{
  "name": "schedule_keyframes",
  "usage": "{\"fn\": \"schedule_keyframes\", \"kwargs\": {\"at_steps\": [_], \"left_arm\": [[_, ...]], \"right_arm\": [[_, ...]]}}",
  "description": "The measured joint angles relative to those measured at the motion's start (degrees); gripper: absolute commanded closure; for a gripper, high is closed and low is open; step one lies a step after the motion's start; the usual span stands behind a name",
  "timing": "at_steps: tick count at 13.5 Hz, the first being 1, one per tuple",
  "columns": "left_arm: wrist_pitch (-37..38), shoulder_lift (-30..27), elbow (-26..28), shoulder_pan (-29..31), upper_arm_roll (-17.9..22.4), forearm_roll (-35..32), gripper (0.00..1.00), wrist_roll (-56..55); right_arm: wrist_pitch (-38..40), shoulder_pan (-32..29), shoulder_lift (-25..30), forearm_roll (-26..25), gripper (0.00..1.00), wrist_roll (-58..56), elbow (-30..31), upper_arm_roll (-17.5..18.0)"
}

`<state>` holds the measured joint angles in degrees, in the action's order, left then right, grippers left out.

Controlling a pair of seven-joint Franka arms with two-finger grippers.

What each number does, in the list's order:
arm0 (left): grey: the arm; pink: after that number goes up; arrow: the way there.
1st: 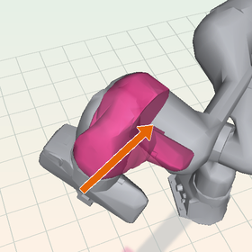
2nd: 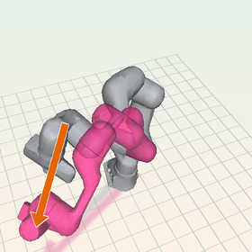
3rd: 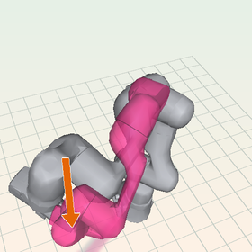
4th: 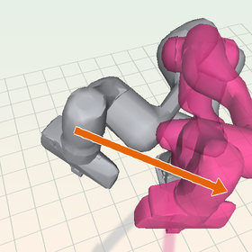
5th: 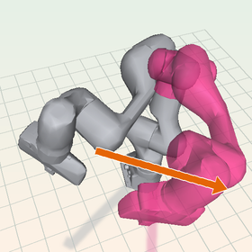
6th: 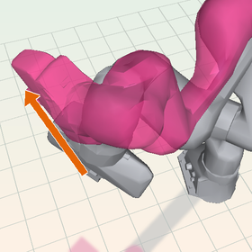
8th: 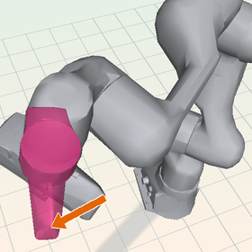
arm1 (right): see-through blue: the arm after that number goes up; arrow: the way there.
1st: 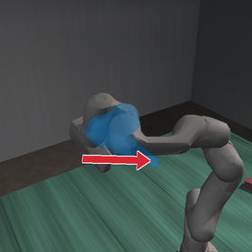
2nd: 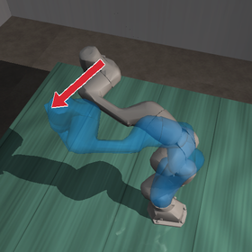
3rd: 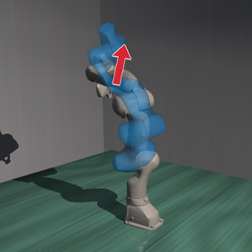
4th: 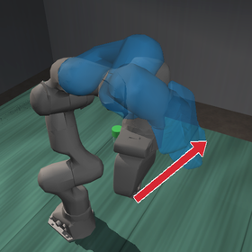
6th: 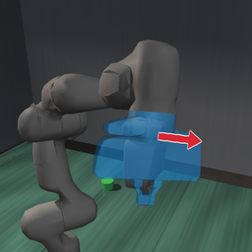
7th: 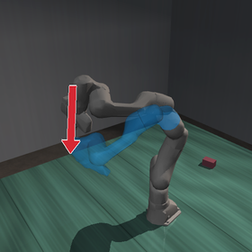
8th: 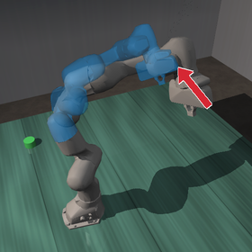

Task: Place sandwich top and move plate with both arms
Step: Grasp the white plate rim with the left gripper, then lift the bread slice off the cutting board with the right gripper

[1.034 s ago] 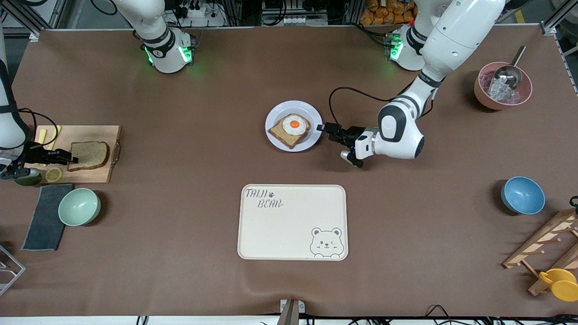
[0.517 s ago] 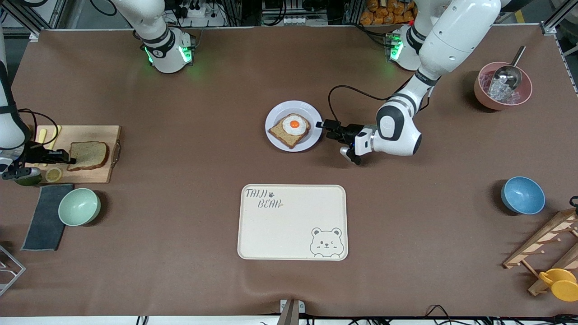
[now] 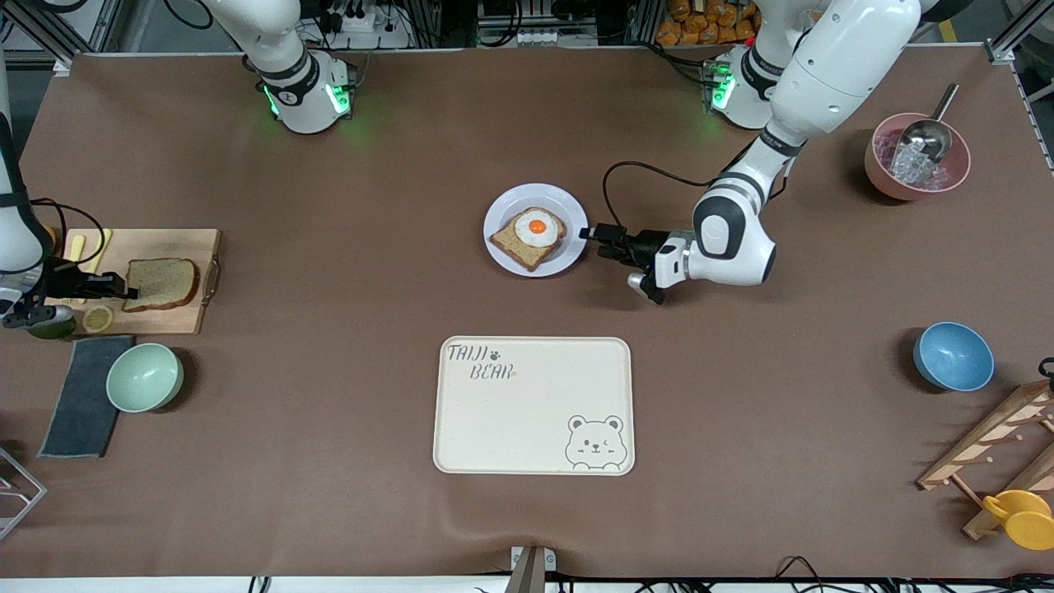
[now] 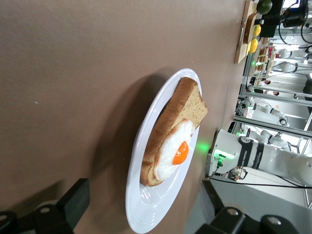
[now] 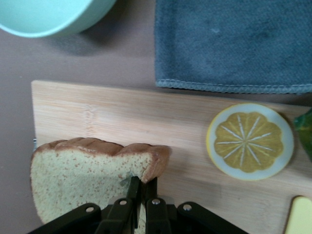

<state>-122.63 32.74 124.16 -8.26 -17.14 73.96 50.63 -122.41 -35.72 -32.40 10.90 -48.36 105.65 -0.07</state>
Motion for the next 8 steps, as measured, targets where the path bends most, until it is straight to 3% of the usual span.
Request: {"fn": "schedule_keyframes", "kwargs": {"at_steps": [8], "left_arm": [[2.62,-0.05,0.0,1.76,-0.05,0.0,0.0,0.06]], "right_arm": [[11.64,3.06,0.94,3.33,1.0,5.81,-5.66,1.72]]}}
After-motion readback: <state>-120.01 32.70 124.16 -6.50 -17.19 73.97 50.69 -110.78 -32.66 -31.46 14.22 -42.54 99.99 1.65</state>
